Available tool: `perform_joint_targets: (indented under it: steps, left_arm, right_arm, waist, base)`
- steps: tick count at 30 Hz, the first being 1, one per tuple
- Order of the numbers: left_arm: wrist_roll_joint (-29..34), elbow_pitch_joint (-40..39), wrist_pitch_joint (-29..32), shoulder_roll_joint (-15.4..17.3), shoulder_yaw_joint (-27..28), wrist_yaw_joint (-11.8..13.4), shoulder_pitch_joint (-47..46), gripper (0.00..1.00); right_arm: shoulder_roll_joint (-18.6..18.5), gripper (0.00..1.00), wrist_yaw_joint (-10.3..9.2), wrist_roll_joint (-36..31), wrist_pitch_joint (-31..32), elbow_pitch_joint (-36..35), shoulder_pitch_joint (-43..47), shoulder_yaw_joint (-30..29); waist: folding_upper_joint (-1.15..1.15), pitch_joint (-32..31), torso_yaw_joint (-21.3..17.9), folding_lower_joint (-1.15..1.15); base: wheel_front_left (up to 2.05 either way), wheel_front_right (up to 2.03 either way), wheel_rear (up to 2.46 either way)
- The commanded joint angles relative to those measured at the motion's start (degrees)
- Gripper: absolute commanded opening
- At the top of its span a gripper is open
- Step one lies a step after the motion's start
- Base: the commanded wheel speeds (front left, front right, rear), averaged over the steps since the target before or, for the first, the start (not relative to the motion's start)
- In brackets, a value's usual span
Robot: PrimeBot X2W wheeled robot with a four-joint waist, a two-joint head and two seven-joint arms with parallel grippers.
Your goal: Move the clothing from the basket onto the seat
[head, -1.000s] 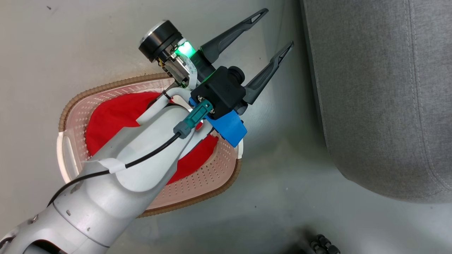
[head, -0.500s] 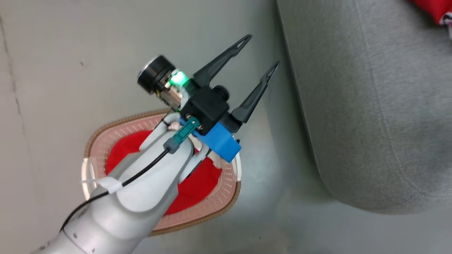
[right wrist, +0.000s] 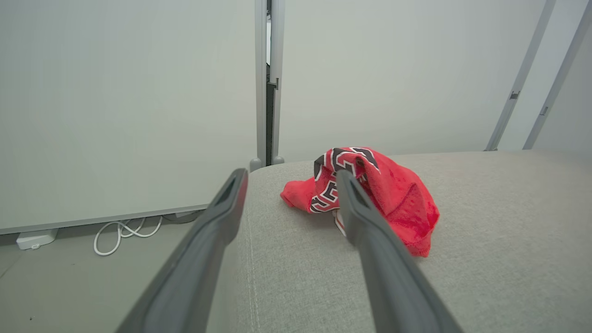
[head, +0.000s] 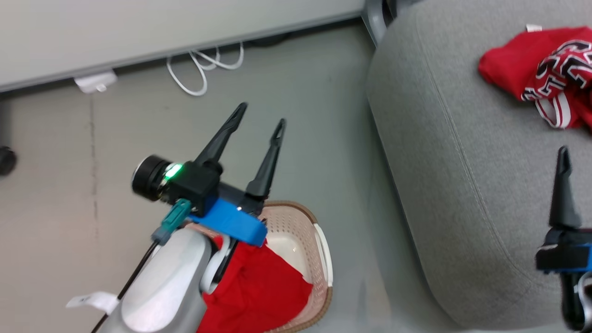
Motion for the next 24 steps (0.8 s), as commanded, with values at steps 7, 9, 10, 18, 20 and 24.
perform_joint_targets:
  steps: [7, 9, 10, 18, 20, 24]
  left_arm:
    - [1.4, -2.3, -0.2, -0.8, 9.6, 0.1, 9.2, 1.00]
    - [2.0, -2.7, -0.2, -1.4, 11.7, -0.1, 10.9, 1.00]
    - [2.5, -2.8, -0.2, -1.7, 12.8, -0.3, 11.9, 1.00]
    - [5.3, -3.4, -0.2, -3.6, 19.0, -1.6, 17.1, 1.00]
    - [5.9, -3.7, -0.2, -4.2, 20.5, -2.0, 18.2, 1.00]
    - [7.1, -4.2, -0.2, -5.1, 23.3, -2.6, 20.6, 1.00]
  right_arm:
    - [3.6, 1.00, 0.03, -0.7, 0.0, -5.4, 6.1, 5.7]
    - [3.9, 1.00, 0.03, -1.0, 0.0, -6.1, 6.5, 6.9]
    - [4.2, 1.00, 0.03, -1.0, 0.0, -6.4, 6.7, 7.3]
    - [5.4, 1.00, 0.03, -2.2, 0.0, -6.8, 8.1, 9.2]
    - [5.6, 1.00, 0.03, -2.5, 0.0, -6.2, 8.5, 9.6]
    - [6.1, 1.00, 0.03, -2.6, 0.0, -5.4, 9.2, 10.1]
  waist:
    - [0.00, -7.7, 6.2, 0.01]
    - [0.00, -8.6, 7.2, 0.01]
    - [0.00, -9.0, 7.7, 0.01]
    - [0.00, -11.4, 10.2, 0.01]
    - [0.00, -11.9, 10.6, 0.01]
    - [0.00, -12.9, 11.2, 0.01]
  base:
    - [0.00, 0.00, 0.00]
    - [0.00, 0.00, 0.00]
    - [0.00, 0.00, 0.00]
    - [0.00, 0.00, 0.00]
    - [0.00, 0.00, 0.00]
    - [0.00, 0.00, 0.00]
